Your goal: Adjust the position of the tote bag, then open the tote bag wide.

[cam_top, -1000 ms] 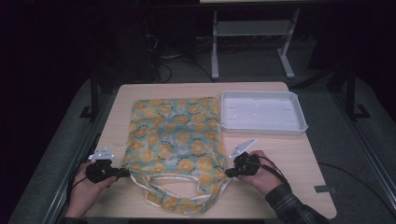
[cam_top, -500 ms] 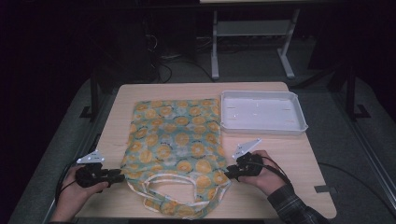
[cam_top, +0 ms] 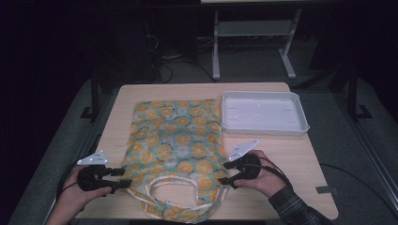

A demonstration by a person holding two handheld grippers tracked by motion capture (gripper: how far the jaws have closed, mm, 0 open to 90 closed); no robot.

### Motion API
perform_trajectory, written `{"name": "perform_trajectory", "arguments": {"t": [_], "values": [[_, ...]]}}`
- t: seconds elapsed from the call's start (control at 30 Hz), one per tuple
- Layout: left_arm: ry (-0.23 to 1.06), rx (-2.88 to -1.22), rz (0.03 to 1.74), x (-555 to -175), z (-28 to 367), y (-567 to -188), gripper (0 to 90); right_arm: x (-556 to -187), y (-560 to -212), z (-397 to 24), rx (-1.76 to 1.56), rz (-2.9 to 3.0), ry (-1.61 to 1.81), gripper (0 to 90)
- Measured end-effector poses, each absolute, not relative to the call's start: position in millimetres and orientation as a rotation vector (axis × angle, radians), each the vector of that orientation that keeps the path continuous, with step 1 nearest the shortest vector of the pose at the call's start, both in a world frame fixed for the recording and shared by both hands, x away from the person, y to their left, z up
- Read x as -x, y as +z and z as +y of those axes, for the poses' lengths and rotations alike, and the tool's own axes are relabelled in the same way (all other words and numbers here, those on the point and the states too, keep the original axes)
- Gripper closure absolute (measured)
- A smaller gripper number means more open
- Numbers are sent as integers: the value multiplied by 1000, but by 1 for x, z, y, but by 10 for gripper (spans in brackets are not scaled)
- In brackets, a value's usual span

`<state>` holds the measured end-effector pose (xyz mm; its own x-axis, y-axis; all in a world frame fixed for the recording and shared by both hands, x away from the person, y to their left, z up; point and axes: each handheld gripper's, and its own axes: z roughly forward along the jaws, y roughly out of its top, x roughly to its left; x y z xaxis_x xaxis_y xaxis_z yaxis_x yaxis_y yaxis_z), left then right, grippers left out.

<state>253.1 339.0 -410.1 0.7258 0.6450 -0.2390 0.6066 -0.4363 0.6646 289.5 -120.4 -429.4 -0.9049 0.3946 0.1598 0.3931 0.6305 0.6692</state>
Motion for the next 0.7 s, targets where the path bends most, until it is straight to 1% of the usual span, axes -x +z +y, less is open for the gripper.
{"name": "perform_trajectory", "arguments": {"t": [0.03, 0.07, 0.1, 0.13, 0.2, 0.27, 0.47, 0.7], "values": [[57, -2174, 923, -253, 335, -411, 374, -289, -429, -120, -685, 2835, 1163, 349], [52, -2182, 905, -253, 331, -412, 352, -288, -429, -116, -643, 2842, 1157, 321], [49, -2187, 887, -253, 326, -413, 352, -288, -429, -116, -643, 2842, 1157, 321], [48, -2192, 872, -253, 322, -414, 338, -285, -428, -112, -621, 2853, 1156, 300], [34, -2213, 848, -253, 316, -416, 336, -285, -429, -110, -598, 2854, 1153, 299], [31, -2251, 816, -252, 307, -419, 310, -283, -430, -106, -551, 2864, 1147, 274], [31, -2319, 790, -250, 300, -428, 254, -277, -433, -98, -514, 2890, 1130, 237], [65, -2360, 764, -248, 296, -436, 231, -267, -437, -88, -464, 2916, 1088, 227]]}}
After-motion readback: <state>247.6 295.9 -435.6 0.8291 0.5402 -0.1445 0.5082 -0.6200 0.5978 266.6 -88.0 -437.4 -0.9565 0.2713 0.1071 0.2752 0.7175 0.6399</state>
